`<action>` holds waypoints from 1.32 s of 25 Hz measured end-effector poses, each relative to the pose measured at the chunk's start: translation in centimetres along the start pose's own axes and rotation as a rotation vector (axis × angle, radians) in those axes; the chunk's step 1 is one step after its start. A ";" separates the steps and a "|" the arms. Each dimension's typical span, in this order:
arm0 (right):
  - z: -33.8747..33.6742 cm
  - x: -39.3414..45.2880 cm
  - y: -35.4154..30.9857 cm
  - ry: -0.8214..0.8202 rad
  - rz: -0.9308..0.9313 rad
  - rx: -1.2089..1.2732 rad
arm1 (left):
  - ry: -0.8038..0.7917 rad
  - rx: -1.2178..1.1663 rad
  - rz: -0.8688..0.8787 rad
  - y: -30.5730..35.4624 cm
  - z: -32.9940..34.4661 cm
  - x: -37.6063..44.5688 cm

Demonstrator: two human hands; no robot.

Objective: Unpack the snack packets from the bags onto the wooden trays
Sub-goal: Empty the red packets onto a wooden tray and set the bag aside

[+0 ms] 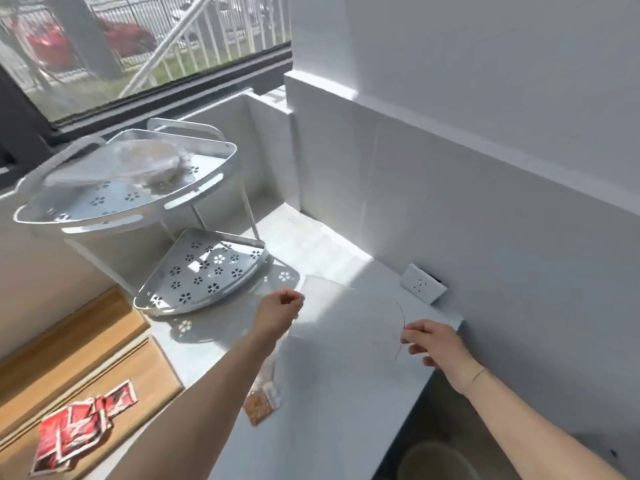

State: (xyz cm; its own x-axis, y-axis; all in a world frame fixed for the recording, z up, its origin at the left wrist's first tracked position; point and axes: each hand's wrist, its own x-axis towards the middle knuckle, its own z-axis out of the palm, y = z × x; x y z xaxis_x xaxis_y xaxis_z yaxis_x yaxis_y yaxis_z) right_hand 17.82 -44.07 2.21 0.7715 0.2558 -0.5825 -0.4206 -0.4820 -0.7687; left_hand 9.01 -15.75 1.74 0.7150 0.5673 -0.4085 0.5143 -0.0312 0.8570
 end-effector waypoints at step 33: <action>1.4 3.6 -4.4 0.046 -0.321 -0.931 | -0.013 0.627 0.154 -0.6 0.7 3.2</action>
State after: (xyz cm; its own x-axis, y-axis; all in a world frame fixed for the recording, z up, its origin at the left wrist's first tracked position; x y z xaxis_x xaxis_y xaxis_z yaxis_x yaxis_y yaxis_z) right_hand 21.80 -39.80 3.13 0.8094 0.4664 -0.3568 0.3403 -0.8678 -0.3622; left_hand 11.27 -14.50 -0.31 0.8063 0.5080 -0.3030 0.5818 -0.5886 0.5613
